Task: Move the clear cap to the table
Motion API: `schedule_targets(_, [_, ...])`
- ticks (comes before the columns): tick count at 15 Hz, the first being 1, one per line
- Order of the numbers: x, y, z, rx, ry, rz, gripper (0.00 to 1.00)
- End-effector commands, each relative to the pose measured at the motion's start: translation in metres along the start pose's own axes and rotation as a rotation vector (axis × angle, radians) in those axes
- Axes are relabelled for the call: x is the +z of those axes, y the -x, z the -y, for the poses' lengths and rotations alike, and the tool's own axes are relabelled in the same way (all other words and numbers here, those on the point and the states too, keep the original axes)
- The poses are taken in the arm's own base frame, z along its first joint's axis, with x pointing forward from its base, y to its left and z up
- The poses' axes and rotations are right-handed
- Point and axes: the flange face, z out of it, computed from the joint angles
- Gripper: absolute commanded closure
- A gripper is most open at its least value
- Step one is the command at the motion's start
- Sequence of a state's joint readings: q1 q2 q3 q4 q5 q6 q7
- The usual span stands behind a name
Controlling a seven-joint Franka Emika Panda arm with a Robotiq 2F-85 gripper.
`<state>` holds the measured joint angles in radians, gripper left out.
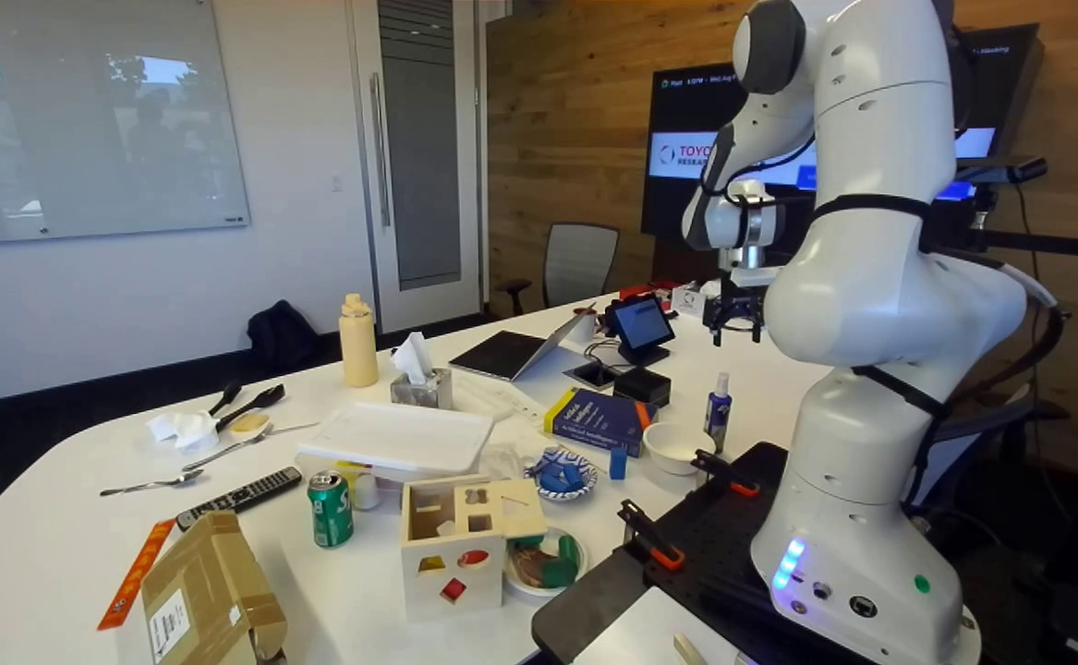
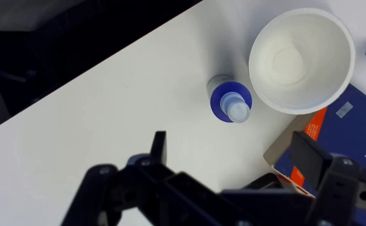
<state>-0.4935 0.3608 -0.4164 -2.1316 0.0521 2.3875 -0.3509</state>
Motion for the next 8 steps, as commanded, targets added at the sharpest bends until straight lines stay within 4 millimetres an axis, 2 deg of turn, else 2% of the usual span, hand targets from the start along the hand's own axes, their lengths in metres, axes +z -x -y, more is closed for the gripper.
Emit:
schedule_targets(1, [0.027, -0.001, -0.002, 0.03, -0.024, 0.018, 0.0])
schedule_targets(8, [0.064, -0.004, 0.01, 0.019, -0.024, 0.039, 0.0])
